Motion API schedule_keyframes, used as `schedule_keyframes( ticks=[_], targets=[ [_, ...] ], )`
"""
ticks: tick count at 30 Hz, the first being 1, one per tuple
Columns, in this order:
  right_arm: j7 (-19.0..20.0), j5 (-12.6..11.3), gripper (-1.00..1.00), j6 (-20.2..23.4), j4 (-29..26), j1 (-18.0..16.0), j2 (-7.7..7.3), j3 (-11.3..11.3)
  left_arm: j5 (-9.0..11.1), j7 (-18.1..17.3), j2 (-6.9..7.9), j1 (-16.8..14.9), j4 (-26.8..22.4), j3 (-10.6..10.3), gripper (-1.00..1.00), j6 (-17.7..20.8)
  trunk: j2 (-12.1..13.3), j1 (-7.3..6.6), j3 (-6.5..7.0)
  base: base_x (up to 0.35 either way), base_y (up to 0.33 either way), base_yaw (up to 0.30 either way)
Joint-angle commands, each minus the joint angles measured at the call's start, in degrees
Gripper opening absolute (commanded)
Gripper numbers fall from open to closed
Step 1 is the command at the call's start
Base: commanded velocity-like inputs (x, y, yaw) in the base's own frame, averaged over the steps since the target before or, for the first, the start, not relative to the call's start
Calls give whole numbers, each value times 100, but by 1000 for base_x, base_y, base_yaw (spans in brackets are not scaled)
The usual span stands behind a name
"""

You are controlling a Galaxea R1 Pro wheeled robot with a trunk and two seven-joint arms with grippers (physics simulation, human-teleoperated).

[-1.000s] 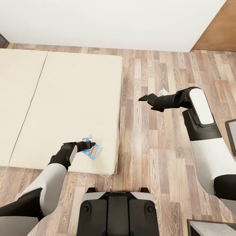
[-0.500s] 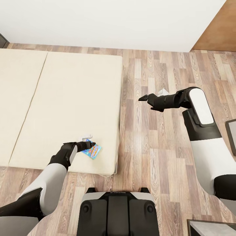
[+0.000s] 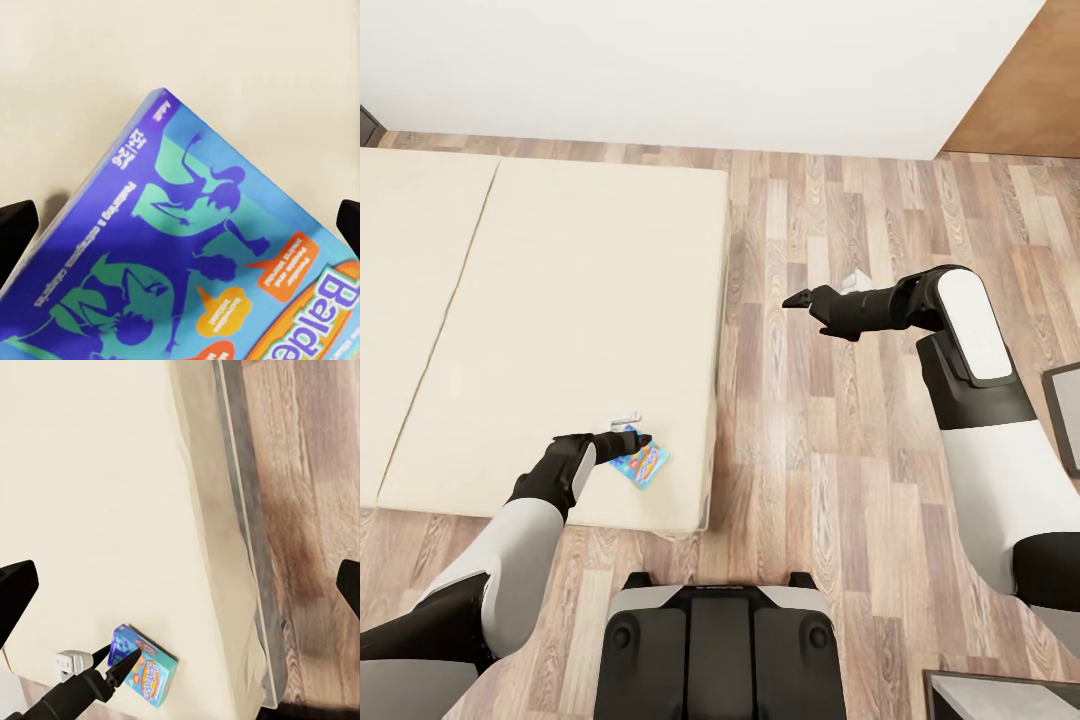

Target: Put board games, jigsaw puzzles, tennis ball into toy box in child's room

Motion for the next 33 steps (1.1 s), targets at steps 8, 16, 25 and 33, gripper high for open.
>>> schedule_keyframes(
  ticks=[8,16,25,33],
  targets=[
    [-56,-52,100,4,-1,-5,-8,7,-60,-49,-9,-3,-12,48,100,28,-9,3,-7,0,-16,0],
    [-56,-45,100,4,3,-4,-8,8,-60,-49,-9,-3,-12,48,100,26,-9,3,-7,0,-187,0],
    [-56,-51,100,4,2,1,-11,6,-60,-49,-9,-3,-12,48,100,22,-9,3,-7,0,-34,0],
    [-56,-58,100,7,8,3,-23,5,-60,-49,-9,-3,-12,48,100,21,-9,3,-7,0,-2,0]
  ],
)
